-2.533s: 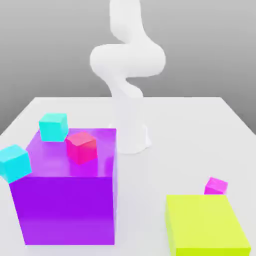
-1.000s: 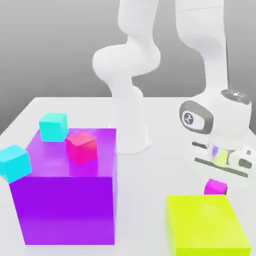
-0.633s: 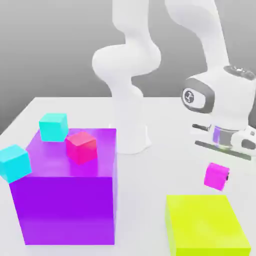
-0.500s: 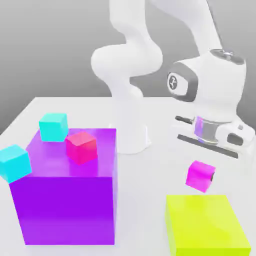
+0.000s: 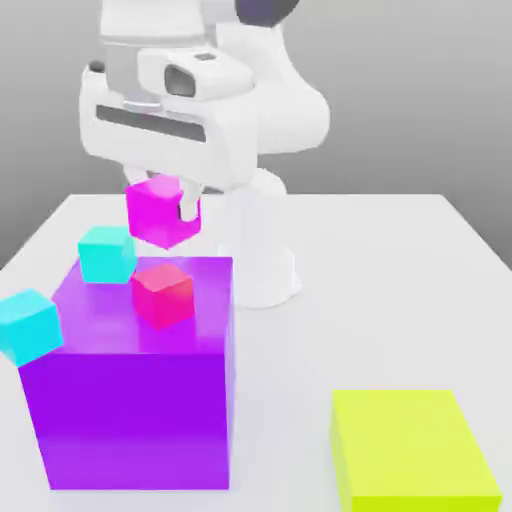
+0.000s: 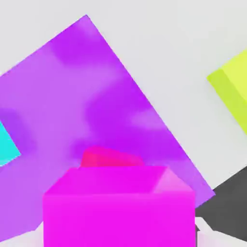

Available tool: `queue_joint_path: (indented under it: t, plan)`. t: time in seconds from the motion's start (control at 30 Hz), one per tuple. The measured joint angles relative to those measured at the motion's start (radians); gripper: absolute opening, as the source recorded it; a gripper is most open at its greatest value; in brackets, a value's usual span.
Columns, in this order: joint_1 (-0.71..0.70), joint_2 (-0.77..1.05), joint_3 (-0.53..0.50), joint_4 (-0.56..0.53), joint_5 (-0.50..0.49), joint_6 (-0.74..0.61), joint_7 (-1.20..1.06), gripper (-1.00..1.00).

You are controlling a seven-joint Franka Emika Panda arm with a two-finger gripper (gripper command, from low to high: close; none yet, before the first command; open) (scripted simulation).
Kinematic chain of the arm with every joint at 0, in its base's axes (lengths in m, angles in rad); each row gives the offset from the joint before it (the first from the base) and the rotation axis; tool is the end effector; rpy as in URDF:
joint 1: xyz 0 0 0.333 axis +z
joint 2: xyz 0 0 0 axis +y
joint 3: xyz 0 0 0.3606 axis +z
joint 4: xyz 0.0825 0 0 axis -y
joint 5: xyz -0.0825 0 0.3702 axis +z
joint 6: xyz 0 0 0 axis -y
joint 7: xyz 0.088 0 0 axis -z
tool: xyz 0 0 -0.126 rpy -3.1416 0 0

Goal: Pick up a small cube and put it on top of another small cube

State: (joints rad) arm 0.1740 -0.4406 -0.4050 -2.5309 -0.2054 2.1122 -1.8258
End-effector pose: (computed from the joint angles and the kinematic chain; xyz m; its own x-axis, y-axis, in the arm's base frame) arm 0.3649 -0.1048 0.4436 -0.1654 0.9862 -0.0063 0.9862 0.1653 -0.0027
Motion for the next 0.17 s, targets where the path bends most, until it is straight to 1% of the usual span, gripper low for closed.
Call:
queue_joint_path:
  t: [0.03, 0.07, 0.17]
  plan:
    - [0.0, 0.016, -0.009, -0.025, -0.002, 0.04, -0.003, -1.0]
    - [0.0, 0.024, -0.014, -0.037, -0.003, 0.061, -0.004, 1.0]
    - [0.0, 0.024, -0.014, -0.037, -0.003, 0.061, -0.004, 1.0]
